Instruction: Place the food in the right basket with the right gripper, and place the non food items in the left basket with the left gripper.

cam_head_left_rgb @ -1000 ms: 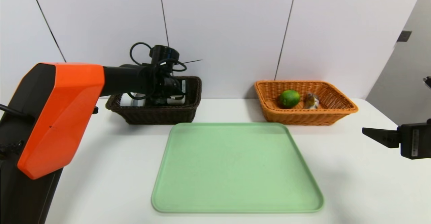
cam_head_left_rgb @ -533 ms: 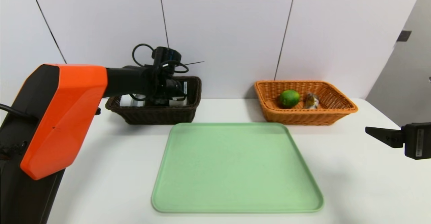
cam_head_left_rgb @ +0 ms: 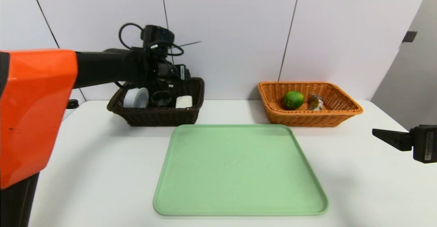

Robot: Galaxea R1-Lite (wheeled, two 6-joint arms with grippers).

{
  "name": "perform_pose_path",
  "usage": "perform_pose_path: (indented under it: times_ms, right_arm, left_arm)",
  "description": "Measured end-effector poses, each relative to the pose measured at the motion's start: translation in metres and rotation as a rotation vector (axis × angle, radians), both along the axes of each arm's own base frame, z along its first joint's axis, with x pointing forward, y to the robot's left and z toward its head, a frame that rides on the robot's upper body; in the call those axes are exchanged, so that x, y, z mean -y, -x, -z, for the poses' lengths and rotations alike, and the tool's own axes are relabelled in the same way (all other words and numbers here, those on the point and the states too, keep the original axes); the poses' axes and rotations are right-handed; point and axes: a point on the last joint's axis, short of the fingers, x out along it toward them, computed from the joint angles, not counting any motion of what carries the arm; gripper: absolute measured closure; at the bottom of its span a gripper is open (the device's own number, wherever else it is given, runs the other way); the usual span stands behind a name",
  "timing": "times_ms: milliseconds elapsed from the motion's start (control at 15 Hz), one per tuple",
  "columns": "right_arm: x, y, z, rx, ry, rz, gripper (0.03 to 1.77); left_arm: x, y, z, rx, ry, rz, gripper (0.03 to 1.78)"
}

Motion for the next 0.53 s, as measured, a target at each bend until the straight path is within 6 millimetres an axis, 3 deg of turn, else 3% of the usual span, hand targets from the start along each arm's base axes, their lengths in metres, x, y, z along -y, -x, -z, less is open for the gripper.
perform_pose_path:
  times_ms: [133, 267, 533]
  right_arm:
    - [0.0, 0.0, 0.0, 0.0, -0.004, -0.004, 0.1]
    - [0.0, -0.001, -0.002, 0.011, -0.015, -0.012, 0.1]
    - [-0.006, -0.007, -0.019, 0.161, -0.146, -0.206, 0.1]
  left_arm:
    - [-0.01, 0.026, -0.043, 0.07, -0.005, -0.008, 0.27]
    - [-0.025, 0.069, -0.087, 0.098, -0.039, -0.002, 0.24]
    - [-0.066, 0.18, -0.149, 0.072, -0.093, 0.033, 0.18]
